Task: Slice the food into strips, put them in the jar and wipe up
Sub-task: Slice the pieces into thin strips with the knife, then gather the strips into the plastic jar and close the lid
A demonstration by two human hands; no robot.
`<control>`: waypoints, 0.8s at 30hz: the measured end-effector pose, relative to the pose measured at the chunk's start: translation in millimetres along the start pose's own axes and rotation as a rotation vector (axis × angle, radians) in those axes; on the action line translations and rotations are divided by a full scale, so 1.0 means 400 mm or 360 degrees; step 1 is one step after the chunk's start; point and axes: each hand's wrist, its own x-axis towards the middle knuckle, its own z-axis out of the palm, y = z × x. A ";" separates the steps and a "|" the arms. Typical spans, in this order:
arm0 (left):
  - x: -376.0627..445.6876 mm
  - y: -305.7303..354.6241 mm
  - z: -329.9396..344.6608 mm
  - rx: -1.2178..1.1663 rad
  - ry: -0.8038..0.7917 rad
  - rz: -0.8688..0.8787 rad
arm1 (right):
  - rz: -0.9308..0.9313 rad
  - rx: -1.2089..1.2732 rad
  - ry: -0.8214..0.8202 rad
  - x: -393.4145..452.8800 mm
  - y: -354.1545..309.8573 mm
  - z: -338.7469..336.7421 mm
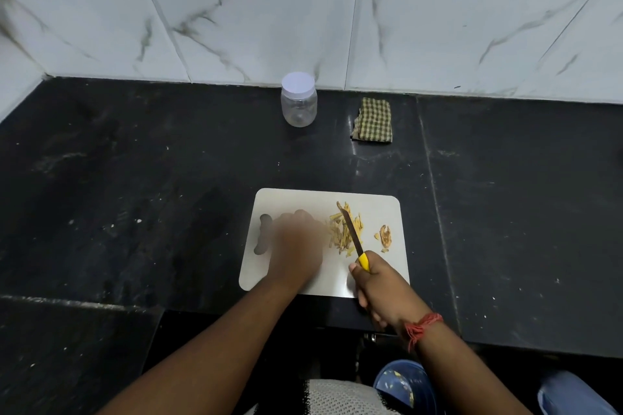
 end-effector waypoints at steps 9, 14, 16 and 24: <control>0.003 -0.011 0.018 -0.0069 0.0045 0.0040 | -0.0110 -0.0061 0.0303 0.029 0.013 -0.028; 0.006 -0.017 0.015 -0.0035 0.0153 0.0123 | -0.0151 -0.0407 0.0783 0.057 0.045 -0.102; 0.009 -0.019 0.015 -0.0002 0.0132 0.0191 | -0.0088 -0.0560 0.0941 0.068 0.070 -0.136; 0.018 0.000 0.014 0.0264 -0.0216 0.0281 | 0.0053 -0.0990 0.1301 0.093 0.157 -0.158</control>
